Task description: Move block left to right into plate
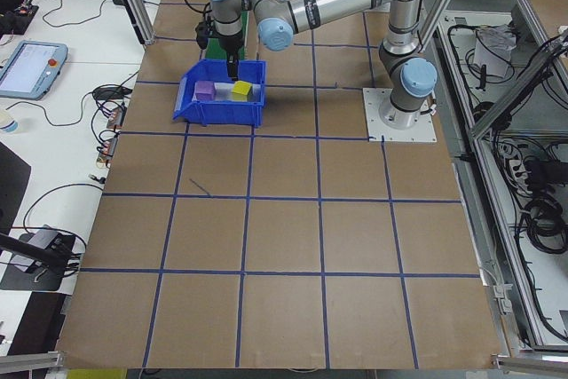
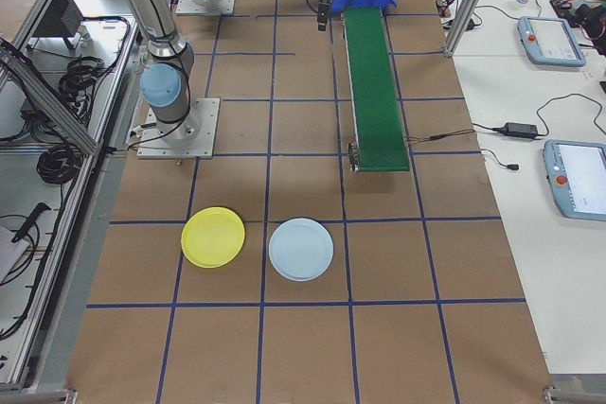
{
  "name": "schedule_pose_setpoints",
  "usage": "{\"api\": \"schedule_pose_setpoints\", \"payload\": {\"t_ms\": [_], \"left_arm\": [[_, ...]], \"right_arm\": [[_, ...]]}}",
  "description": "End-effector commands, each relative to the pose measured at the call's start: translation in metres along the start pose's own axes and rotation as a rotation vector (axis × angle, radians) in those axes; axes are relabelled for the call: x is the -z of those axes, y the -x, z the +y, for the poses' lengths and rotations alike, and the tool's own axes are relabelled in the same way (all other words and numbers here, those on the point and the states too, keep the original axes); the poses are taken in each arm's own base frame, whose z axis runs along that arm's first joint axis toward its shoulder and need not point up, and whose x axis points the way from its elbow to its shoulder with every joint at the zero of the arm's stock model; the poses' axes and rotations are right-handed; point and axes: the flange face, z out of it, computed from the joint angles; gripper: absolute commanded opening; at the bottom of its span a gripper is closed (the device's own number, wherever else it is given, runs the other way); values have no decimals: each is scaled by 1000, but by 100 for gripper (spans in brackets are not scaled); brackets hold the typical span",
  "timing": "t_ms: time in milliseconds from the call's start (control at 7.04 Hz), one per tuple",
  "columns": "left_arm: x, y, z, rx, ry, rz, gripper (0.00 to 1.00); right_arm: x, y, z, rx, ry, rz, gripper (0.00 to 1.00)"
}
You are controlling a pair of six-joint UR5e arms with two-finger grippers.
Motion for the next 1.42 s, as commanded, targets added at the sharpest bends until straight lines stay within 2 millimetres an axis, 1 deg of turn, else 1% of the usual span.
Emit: {"api": "schedule_pose_setpoints", "payload": {"t_ms": [0,142,426,568,710,852,994,1278], "left_arm": [[-43,-2,-7,-15,21,6,100],[-50,-11,-2,-35,37,9,100],[-63,-18,3,-74,60,14,100],[-71,-20,6,-126,52,13,100],[-84,-19,12,-191,38,14,100],[-100,-23,20,-197,47,39,100],[-106,-24,23,-199,55,51,100],[-126,-22,16,-246,53,54,100]], "right_arm": [[0,4,1,80,-1,-4,100],[0,4,1,121,-3,-4,100],[-1,5,3,210,6,0,100],[-1,5,3,240,6,-1,100],[1,4,2,236,2,-6,100],[5,1,0,228,-7,-9,100],[6,-1,-2,226,-9,0,100],[3,-2,-1,221,-2,0,100]]}}
